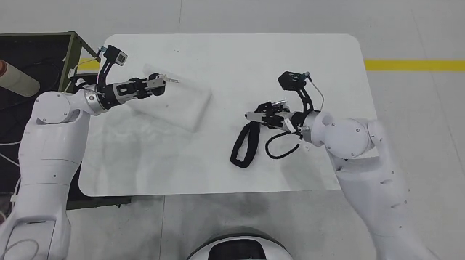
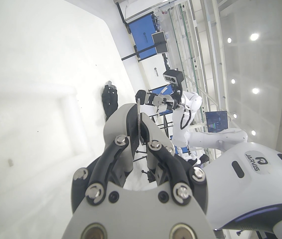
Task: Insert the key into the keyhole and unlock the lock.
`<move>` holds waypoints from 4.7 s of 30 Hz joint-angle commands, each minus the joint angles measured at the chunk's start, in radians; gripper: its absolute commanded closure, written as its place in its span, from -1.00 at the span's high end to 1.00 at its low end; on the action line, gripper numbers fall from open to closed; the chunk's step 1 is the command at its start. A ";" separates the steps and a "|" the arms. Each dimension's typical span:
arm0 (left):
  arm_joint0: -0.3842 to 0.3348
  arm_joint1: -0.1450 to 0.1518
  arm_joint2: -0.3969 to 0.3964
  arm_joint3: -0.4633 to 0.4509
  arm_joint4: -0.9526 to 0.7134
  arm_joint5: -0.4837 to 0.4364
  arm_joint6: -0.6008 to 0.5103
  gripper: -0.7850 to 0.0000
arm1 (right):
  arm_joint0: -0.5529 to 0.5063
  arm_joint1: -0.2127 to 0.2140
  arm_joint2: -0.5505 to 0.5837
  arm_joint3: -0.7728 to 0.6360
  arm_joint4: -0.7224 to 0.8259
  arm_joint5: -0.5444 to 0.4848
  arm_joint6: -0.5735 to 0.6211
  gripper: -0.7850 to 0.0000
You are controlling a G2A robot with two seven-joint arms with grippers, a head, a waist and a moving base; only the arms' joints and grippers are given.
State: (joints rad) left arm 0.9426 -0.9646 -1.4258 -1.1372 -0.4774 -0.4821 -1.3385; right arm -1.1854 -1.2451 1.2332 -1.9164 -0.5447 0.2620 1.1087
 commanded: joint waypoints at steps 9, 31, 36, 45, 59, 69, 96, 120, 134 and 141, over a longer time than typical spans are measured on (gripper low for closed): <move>0.000 0.000 0.000 0.000 0.000 0.000 0.000 -1.00 | 0.045 -0.006 -0.036 0.006 0.158 -0.166 0.136 1.00; 0.000 0.000 0.000 0.000 0.000 0.000 0.000 -1.00 | 0.060 -0.028 -0.085 0.011 0.183 0.037 0.044 1.00; 0.000 0.000 0.000 0.000 0.000 0.000 0.000 -1.00 | 0.213 -0.056 -0.153 0.144 0.176 0.193 0.079 1.00; 0.000 0.000 0.000 0.000 0.000 0.000 0.000 -1.00 | 0.378 -0.095 -0.249 0.365 0.012 0.379 0.071 1.00; 0.000 0.000 0.000 0.000 0.000 0.000 0.000 -1.00 | 0.446 -0.139 -0.348 0.541 -0.081 0.419 0.031 0.56; 0.000 0.000 0.000 0.000 0.000 0.000 0.000 -1.00 | 0.465 -0.162 -0.375 0.635 -0.113 0.436 0.014 0.66; 0.000 0.000 0.000 0.000 0.000 0.000 0.000 -1.00 | 0.396 -0.139 -0.377 0.591 -0.168 0.539 -0.089 0.48; 0.000 0.000 0.000 0.000 0.000 0.000 0.000 -1.00 | 0.406 -0.048 -0.392 0.340 -0.068 0.272 0.178 -1.00; 0.000 0.000 0.000 0.000 0.000 0.000 0.000 -1.00 | 0.294 -0.032 -0.314 0.367 -0.317 0.121 0.329 -0.65; 0.000 0.000 0.000 0.000 0.000 0.000 0.000 -1.00 | 0.276 -0.062 -0.268 0.360 -0.382 0.118 0.332 -0.08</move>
State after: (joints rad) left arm 0.9426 -0.9646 -1.4258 -1.1372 -0.4774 -0.4821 -1.3385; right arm -0.9057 -1.3032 0.9585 -1.5545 -0.9092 0.3768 1.4436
